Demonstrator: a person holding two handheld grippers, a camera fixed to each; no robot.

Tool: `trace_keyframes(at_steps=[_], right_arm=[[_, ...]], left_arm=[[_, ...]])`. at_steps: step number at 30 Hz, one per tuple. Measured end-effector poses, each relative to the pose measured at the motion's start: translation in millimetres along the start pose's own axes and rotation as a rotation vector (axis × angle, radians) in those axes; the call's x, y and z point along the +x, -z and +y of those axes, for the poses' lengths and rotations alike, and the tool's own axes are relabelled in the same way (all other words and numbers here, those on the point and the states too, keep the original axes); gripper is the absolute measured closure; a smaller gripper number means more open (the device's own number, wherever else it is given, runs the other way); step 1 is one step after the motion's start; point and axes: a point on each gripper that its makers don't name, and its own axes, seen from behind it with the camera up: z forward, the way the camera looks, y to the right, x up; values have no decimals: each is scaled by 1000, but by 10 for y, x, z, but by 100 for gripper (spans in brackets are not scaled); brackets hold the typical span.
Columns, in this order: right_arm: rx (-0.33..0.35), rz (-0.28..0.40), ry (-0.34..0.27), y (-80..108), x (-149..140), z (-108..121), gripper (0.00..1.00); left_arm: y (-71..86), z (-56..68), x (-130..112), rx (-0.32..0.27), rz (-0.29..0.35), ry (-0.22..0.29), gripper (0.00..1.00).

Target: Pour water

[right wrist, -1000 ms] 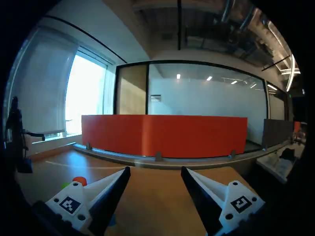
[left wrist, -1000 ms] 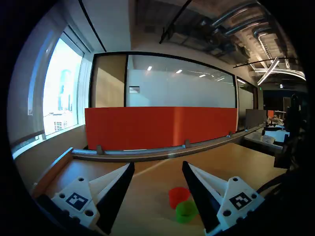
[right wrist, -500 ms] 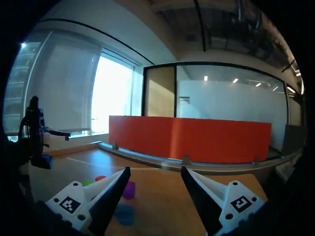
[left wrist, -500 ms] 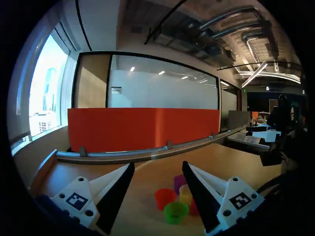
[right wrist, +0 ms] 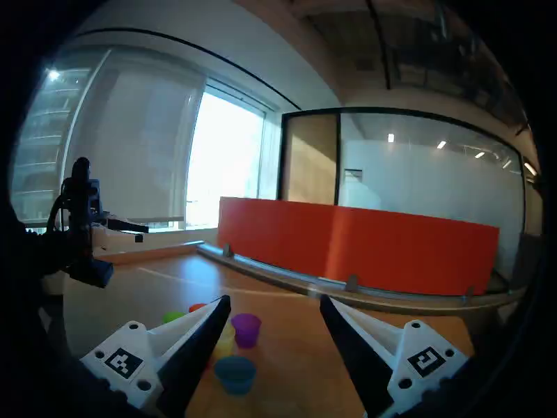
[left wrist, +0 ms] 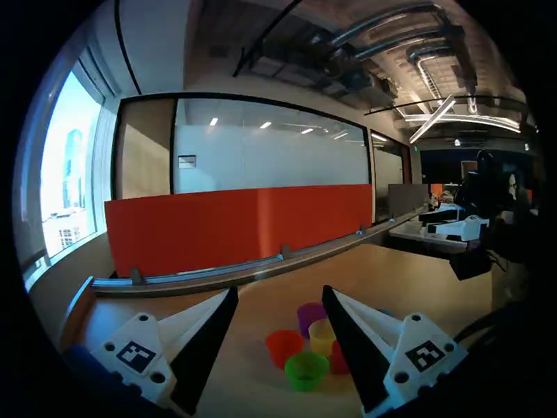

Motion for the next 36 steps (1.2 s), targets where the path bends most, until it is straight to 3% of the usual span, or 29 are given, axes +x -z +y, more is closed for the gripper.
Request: trace_keyframes(at_steps=[12,27,36], right_arm=[[62,-105,49,-51,-250,-96,0],[123,-202,98,-145,-558,-173,0],[151,-241,112,-170,-678,-193,0]], left_arm=[[-86,29,-335,-60,-102,11,11],[-168,123,-826,-129,-251,-53,11],[-190,168,-953,-155,-287,-74,11]])
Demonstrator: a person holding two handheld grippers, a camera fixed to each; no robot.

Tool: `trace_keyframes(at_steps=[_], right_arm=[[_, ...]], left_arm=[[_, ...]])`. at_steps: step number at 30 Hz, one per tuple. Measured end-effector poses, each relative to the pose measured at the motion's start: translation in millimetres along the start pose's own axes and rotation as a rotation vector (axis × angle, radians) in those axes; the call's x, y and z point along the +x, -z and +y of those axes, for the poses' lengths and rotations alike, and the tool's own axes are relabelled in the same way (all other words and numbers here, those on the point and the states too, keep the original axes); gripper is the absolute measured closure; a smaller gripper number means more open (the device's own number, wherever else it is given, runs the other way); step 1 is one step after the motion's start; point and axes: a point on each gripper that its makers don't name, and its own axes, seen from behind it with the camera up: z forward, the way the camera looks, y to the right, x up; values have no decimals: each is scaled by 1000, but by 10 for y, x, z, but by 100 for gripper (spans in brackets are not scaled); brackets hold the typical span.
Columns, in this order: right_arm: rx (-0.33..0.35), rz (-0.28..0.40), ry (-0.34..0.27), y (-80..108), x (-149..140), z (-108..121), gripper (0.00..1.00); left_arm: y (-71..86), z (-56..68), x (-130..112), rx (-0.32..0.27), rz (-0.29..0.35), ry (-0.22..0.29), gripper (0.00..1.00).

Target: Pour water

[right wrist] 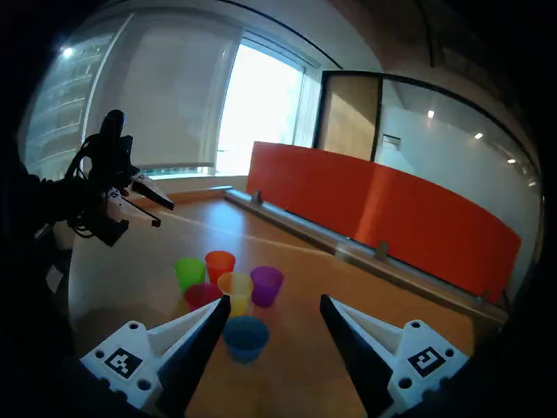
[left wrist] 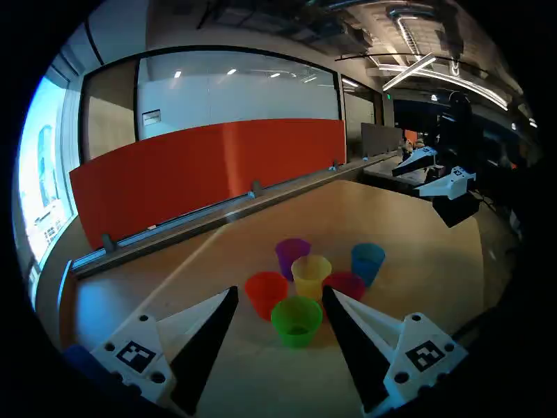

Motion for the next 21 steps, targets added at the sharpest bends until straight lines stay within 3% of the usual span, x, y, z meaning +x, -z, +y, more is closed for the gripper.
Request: trace_keyframes(at_steps=[21], right_arm=[[59,-95,-14,-224,-457,-163,0]], left_arm=[[-210,105,-516,-58,-114,-10,11]])
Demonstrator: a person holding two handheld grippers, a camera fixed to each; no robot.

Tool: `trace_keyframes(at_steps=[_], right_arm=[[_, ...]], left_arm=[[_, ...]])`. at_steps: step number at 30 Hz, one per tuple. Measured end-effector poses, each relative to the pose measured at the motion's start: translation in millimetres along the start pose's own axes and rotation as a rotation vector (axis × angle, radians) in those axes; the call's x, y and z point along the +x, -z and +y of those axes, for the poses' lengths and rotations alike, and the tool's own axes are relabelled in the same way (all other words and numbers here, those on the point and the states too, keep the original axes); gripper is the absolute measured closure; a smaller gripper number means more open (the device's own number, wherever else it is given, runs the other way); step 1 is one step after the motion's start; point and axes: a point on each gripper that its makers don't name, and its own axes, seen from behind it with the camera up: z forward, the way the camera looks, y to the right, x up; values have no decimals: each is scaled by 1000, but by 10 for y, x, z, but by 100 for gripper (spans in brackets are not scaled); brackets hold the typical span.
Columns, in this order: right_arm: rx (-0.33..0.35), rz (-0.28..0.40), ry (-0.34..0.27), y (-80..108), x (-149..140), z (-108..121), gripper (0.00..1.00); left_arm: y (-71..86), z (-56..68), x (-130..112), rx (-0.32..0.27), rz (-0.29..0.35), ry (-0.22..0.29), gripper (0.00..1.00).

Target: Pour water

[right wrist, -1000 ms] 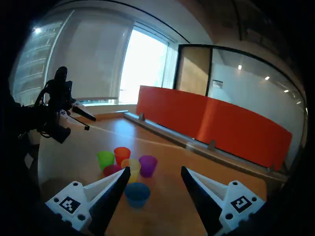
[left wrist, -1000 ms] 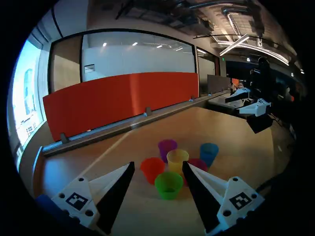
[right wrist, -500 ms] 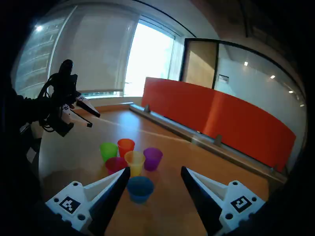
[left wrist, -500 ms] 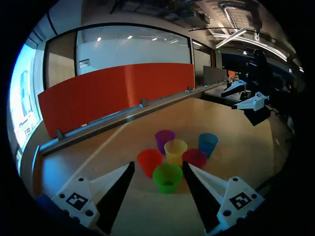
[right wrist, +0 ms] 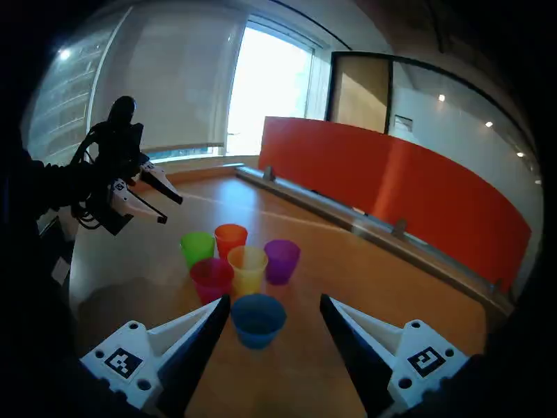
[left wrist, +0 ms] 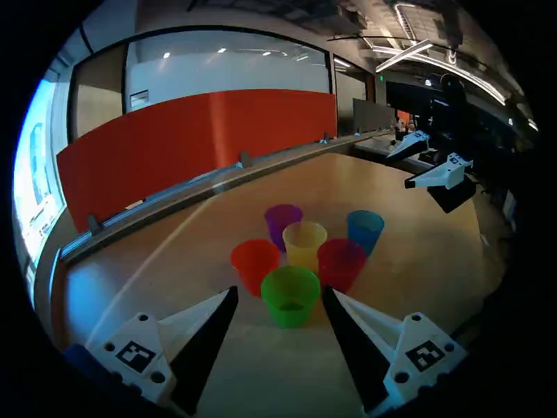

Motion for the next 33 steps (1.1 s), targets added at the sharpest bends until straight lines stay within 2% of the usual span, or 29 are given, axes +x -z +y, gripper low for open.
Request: trace_keyframes(at_steps=[21,33], right_arm=[[47,-79,-11,-224,-386,-100,0],[63,-104,-29,-330,-538,-104,0]], left_arm=[[-195,109,-405,-59,-108,-39,10],[-293,99,-508,-70,-136,-47,10]])
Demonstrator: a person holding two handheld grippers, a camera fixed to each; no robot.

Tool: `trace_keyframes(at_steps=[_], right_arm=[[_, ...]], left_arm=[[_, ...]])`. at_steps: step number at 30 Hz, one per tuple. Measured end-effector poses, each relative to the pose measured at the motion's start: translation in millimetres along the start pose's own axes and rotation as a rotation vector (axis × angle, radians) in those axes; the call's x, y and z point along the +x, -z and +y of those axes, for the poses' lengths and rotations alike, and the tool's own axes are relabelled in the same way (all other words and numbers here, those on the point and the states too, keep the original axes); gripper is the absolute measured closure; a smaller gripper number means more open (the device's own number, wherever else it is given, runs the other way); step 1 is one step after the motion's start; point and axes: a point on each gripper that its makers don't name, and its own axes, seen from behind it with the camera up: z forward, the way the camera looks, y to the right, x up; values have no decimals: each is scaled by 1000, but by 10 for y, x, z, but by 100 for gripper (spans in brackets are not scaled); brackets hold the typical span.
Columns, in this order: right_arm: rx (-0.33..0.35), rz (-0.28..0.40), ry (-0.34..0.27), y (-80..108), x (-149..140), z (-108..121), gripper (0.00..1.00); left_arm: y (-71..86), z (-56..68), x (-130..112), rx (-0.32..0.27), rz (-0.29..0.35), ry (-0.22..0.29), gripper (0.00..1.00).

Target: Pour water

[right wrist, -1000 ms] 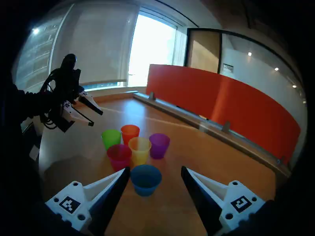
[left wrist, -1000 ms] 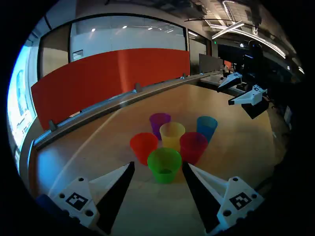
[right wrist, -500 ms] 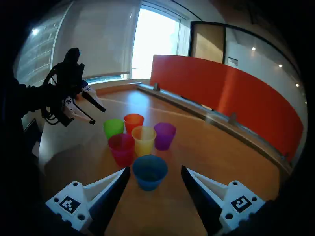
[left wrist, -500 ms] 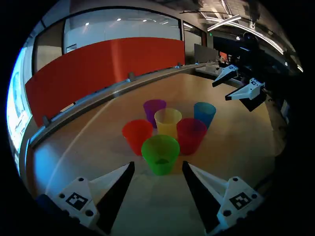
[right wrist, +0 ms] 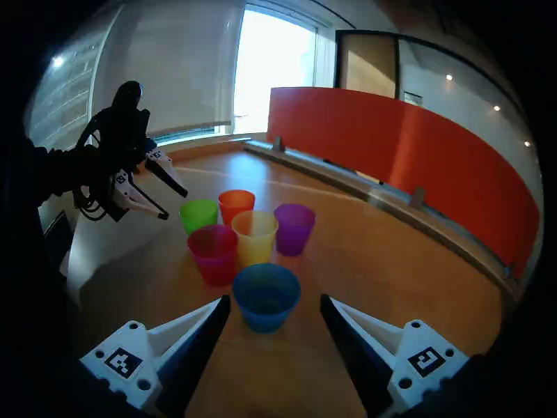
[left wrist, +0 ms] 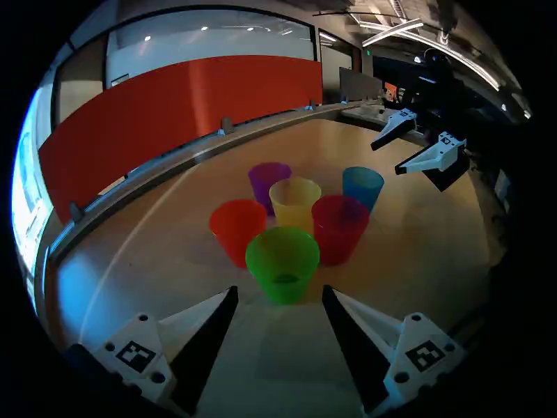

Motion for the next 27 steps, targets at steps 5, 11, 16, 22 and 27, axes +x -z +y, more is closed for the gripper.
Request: trace_keyframes(at_steps=[5,11,16,22,27], right_arm=[[17,-20,4,-63,-84,-37,0],[30,-46,16,-153,-207,-66,0],[34,-62,23,-227,-273,-71,0],[38,-70,20,-317,-306,-78,0],[41,-80,13,-381,-344,-77,0]], left_arm=[[-60,-5,-31,-7,-9,-4,10],[-137,-9,-76,-17,-23,-6,10],[-196,-23,-96,-20,-29,-11,10],[-254,-41,-101,-25,-33,-14,10],[-294,-55,-98,-24,-38,-26,10]])
